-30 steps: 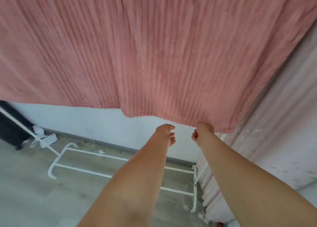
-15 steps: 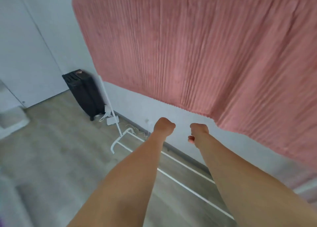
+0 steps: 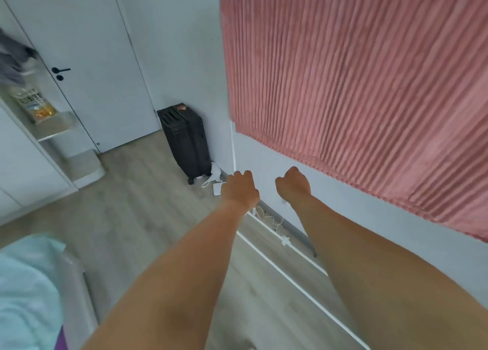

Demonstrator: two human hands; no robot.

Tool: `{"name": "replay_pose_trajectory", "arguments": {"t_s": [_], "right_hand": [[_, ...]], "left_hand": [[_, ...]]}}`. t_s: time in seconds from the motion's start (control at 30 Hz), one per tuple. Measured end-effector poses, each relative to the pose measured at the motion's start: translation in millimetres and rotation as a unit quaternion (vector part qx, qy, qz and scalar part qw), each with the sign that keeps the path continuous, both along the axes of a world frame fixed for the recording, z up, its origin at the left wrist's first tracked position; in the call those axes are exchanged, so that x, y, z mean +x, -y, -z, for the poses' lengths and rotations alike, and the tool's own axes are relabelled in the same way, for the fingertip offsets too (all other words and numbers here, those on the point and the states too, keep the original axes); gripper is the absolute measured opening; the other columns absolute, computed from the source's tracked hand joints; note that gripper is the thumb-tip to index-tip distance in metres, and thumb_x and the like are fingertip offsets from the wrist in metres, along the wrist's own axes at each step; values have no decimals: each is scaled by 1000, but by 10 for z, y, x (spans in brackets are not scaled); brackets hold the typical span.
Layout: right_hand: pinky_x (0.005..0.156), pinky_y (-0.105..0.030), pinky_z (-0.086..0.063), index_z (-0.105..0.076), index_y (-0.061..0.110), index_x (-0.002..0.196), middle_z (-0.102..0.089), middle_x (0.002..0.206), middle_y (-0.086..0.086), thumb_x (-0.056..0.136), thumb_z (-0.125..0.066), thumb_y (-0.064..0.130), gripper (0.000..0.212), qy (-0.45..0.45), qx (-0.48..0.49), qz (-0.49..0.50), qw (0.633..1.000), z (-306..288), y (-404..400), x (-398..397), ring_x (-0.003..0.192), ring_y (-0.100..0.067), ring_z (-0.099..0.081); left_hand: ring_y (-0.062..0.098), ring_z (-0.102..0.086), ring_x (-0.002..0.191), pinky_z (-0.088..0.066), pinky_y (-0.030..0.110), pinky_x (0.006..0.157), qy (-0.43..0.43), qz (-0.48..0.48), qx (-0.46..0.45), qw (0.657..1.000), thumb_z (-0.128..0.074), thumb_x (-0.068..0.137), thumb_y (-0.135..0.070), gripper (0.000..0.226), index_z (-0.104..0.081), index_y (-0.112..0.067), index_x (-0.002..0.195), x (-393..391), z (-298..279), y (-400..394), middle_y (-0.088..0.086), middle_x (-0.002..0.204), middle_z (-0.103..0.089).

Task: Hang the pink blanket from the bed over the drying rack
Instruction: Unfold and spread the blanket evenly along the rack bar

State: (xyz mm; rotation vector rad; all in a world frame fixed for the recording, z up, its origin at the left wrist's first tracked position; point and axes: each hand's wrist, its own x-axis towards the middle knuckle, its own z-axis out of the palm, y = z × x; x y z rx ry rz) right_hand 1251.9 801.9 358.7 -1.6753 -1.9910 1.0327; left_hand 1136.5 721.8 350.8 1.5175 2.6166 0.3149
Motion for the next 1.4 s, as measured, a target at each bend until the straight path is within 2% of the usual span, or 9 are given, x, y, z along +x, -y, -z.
{"name": "replay_pose_trajectory", "arguments": {"t_s": [0.27,0.4,0.6,0.73,0.87,1.0,1.1,1.2,1.4], "right_hand": [[49,-24,-28,-41,11,102,-44,73,-2,83,-50,11,20,-38,-38,3,999,-110,-829,-1796,59,-17,-43],[48,-25,-25,-34,14,100,-37,71,1,82,-49,11,23,-31,-31,49,998,-79,-1250,-2549,56,-15,-34],[71,-34,-41,-40,3,129,-57,119,-14,91,-56,21,45,-55,4,201,978,-44,-1718,-3413,104,-34,-59],[75,-38,-47,-37,3,130,-52,127,-17,86,-62,29,57,-75,-4,338,938,-79,-1859,-3819,104,-35,-56],[99,-48,-44,-34,3,132,-47,132,-19,85,-64,43,68,-86,17,464,882,-158,-2107,-4108,121,-38,-48],[98,-47,-39,-36,6,127,-45,126,-19,74,-69,50,77,-28,111,566,817,-216,-2434,-4283,117,-41,-47],[93,-47,-42,-39,10,124,-46,119,-15,62,-71,58,84,12,193,603,774,-218,-2727,-4393,109,-36,-48],[89,-46,-45,-45,8,120,-49,115,-14,70,-66,52,70,15,255,629,734,-218,-2936,-4449,104,-35,-51],[67,-38,-42,-48,10,93,-54,92,-3,91,-45,24,15,-53,307,634,708,-305,-2940,-4422,83,-27,-55]], "left_hand": [[31,-54,109,-46,39,87,5,-19,15,1000,-51,93,-18,27,-55,-10,118,-1704,-159,-683,11,116,-56],[31,-57,102,-50,41,86,32,-10,27,999,-48,91,-12,27,-57,-10,116,-2501,-188,-1138,10,111,-58],[29,-58,98,-53,40,84,71,80,54,993,-46,86,-8,33,-57,-10,117,-3551,-119,-1967,8,107,-62],[29,-59,96,-52,39,79,77,181,50,979,-51,84,-9,28,-56,-9,112,-4039,-208,-2429,8,104,-61],[32,-58,94,-43,35,71,97,276,49,955,-56,83,-14,18,-46,-11,98,-4236,-372,-2986,8,97,-56],[33,-61,105,-48,36,78,162,333,47,928,-57,87,-14,40,-50,-6,126,-4240,-334,-3493,11,115,-63],[28,-62,111,-51,34,87,244,369,54,895,-57,93,-26,44,-52,-14,135,-4234,-342,-3857,5,123,-65],[22,-66,100,-55,34,85,330,416,19,847,-54,91,-20,26,-61,-24,115,-4203,-391,-4108,-4,106,-69],[35,-70,91,-57,38,83,499,548,-80,666,-60,75,-5,35,-64,-11,110,-4147,-812,-4373,19,97,-72]]}}
